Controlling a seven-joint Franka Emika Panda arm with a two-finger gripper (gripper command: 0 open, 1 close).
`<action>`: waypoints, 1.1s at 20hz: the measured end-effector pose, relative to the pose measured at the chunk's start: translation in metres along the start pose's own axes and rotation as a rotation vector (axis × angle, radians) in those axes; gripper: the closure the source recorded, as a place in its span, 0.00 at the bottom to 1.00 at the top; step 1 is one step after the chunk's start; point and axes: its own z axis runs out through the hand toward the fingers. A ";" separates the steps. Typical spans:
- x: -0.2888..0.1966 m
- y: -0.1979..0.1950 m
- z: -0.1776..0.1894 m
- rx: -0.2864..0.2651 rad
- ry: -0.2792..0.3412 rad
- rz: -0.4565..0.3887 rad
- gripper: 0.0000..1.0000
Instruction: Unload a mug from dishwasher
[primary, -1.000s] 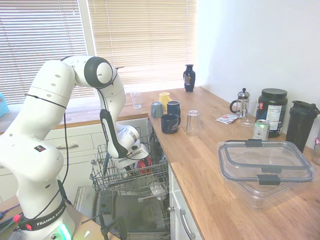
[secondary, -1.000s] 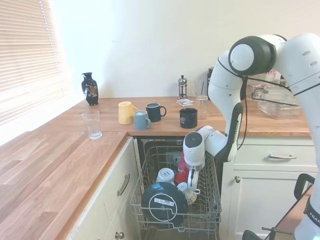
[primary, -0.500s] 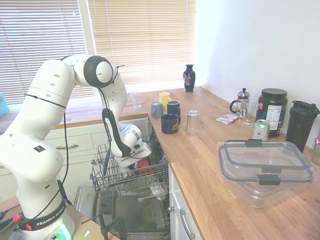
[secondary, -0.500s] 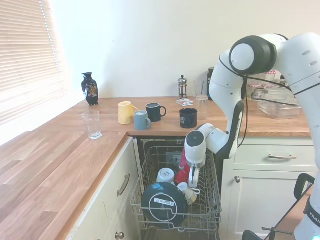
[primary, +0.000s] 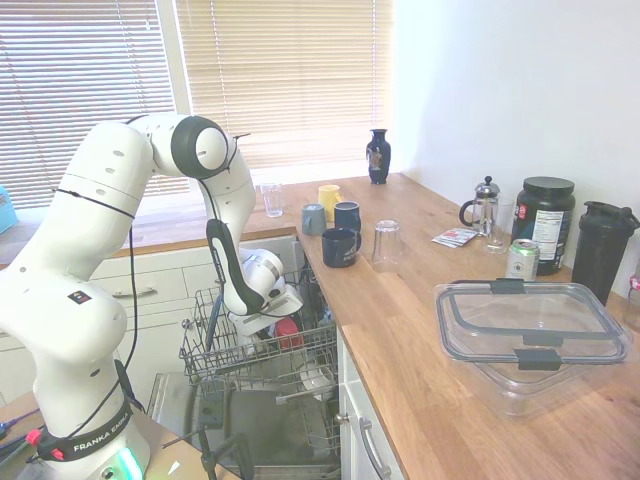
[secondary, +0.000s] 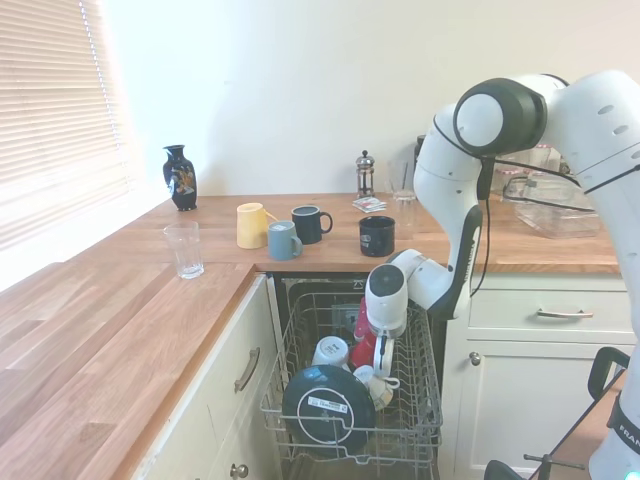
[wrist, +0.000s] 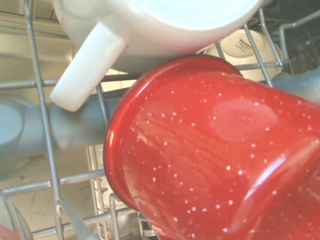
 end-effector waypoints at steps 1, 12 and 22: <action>0.000 0.000 0.001 0.001 -0.001 0.001 0.00; -0.002 0.001 0.006 0.022 -0.045 0.009 1.00; -0.003 -0.003 0.004 0.038 -0.068 0.017 1.00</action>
